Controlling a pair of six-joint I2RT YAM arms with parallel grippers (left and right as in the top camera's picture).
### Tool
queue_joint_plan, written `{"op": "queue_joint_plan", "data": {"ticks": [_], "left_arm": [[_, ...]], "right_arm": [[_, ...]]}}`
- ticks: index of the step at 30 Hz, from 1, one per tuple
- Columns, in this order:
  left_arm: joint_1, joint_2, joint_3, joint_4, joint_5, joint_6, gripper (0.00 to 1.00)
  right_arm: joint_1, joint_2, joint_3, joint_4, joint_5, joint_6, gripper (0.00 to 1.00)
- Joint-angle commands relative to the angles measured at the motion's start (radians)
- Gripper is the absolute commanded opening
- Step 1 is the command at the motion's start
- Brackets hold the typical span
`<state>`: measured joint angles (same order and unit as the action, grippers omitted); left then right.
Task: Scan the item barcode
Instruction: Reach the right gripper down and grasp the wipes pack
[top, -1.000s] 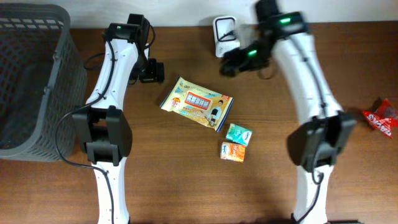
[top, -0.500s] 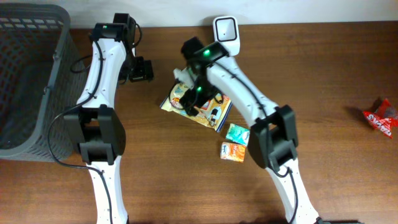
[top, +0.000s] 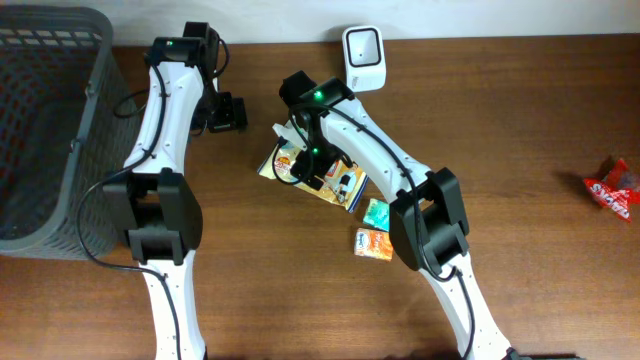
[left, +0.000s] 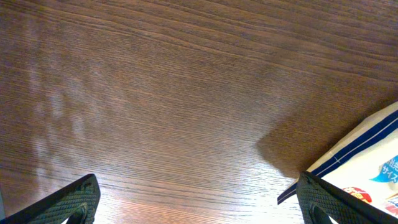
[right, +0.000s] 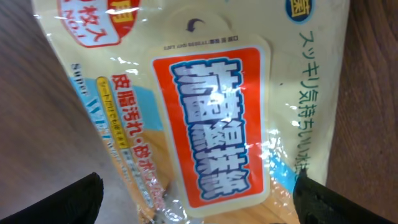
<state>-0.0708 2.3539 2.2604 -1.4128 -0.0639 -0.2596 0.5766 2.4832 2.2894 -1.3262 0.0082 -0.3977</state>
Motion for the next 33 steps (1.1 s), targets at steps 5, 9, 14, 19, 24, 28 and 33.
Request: {"op": "queue_joint_plan", "data": {"ticks": [5,9,14,19,24,28,33], "left_arm": [[0.003,-0.013,-0.008,-0.023,-0.011,-0.016,0.99],[0.003,-0.013,-0.008,-0.032,-0.011,-0.016,0.99],[0.003,-0.013,-0.008,-0.031,-0.012,-0.016,0.99],[0.003,-0.013,-0.008,-0.031,-0.011,-0.016,0.99],[0.003,-0.013,-0.008,-0.019,-0.011,-0.017,0.99],[0.003,-0.013,-0.008,-0.014,-0.012,-0.016,0.99],[0.003,-0.013,-0.008,-0.012,-0.011,-0.016,0.99]], "right_arm": [[-0.007,0.037,-0.003,0.031,0.027,-0.013,0.92],[-0.027,0.042,-0.006,0.033,0.026,0.013,0.92],[-0.047,0.042,-0.009,0.022,0.026,0.014,0.92],[-0.044,0.042,-0.016,0.01,0.023,0.013,0.92],[-0.044,0.042,-0.016,0.01,0.023,0.013,0.93],[-0.039,0.042,-0.033,0.014,-0.025,0.005,0.93],[-0.025,0.042,-0.047,0.03,-0.061,-0.041,0.97]]}}
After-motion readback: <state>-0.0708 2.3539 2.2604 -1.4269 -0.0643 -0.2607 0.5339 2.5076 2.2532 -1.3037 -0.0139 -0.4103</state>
